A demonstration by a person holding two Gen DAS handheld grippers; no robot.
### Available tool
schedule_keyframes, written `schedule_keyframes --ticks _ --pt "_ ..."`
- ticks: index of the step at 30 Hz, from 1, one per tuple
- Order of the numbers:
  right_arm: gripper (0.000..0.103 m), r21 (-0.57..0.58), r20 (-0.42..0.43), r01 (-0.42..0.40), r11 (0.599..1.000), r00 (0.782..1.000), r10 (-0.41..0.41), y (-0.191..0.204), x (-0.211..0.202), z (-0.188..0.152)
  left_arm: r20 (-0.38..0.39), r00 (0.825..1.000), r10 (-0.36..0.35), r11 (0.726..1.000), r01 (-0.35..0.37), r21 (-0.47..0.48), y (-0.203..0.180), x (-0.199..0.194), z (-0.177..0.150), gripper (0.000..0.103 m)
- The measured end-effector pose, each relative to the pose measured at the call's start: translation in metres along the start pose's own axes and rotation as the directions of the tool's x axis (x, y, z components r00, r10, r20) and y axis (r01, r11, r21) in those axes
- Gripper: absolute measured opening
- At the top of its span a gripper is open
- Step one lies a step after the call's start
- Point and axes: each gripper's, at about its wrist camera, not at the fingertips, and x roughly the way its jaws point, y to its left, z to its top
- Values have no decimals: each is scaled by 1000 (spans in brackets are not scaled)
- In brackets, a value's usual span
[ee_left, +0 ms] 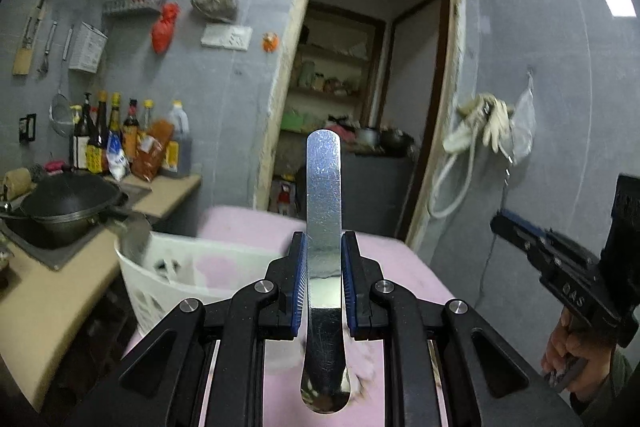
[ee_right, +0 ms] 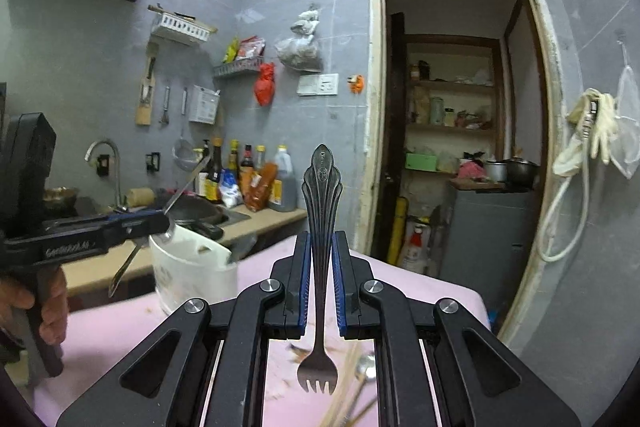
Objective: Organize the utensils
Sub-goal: 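Carry the fork and knife over the white caddy and lower them in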
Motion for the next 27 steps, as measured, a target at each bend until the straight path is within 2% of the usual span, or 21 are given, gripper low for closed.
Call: schedule_keyframes --ticks 6,11,16,21,27 --pt "8 29 43 -92 995 995 91 14 23 28 56 997 44 994 -38 -103 57 13 38 14" --pt "8 50 84 -174 984 982 169 30 51 54 97 993 62 985 -45 -169 99 29 52 14" --pt "8 55 78 -225 973 972 221 47 82 62 123 990 74 979 -49 -197 122 42 51 14" --pt "8 63 44 -268 961 963 266 61 108 52 145 983 109 978 -80 -193 134 49 34 14" --pt "8 70 2 -282 957 959 283 69 131 38 186 971 151 977 -118 -176 137 53 22 14"
